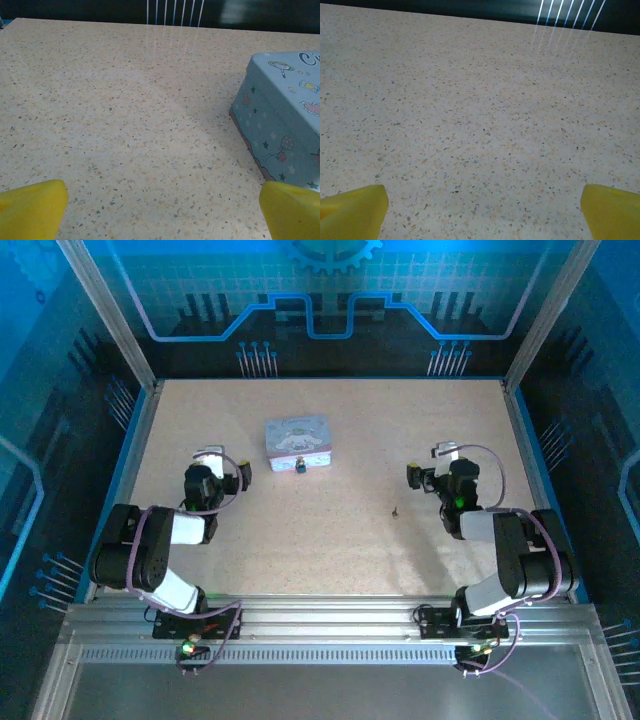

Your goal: Unlock a padlock with a key

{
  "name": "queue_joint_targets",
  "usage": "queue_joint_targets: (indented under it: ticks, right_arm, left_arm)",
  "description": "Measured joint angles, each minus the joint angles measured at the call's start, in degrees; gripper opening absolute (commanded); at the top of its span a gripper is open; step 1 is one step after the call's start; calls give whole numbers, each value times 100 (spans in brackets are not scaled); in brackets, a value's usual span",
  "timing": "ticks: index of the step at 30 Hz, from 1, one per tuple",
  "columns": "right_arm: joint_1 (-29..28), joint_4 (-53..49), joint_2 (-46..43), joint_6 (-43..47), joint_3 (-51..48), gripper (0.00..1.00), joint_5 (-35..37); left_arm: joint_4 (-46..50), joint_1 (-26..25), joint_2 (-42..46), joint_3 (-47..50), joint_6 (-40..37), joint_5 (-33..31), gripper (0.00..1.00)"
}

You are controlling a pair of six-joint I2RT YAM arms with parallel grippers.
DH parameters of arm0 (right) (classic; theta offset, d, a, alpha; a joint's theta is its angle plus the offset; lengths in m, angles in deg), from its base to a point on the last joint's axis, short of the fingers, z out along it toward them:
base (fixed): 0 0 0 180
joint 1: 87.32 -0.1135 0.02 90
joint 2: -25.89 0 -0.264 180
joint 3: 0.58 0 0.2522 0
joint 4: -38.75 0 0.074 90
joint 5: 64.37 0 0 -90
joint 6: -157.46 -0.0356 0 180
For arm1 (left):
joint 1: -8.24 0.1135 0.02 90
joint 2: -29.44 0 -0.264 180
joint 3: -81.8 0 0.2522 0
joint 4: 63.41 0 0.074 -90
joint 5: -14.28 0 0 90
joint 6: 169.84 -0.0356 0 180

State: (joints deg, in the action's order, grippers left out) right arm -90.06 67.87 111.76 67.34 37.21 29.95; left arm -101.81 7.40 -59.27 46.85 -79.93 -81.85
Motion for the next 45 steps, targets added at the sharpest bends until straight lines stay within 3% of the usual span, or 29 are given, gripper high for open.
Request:
queue_joint_targets:
  ticks: [36, 40, 45]
  right_arm:
    - [0, -140, -9, -2, 46, 100, 2]
    - [0, -619, -269, -4, 181, 100, 44]
    - [-2, -1408, -1012, -107, 437, 100, 109]
  left_arm:
    - [0, 0, 11, 2, 17, -20, 99]
    - [240, 0, 439, 57, 26, -140, 99]
    - [1128, 0, 1679, -42, 214, -227, 99]
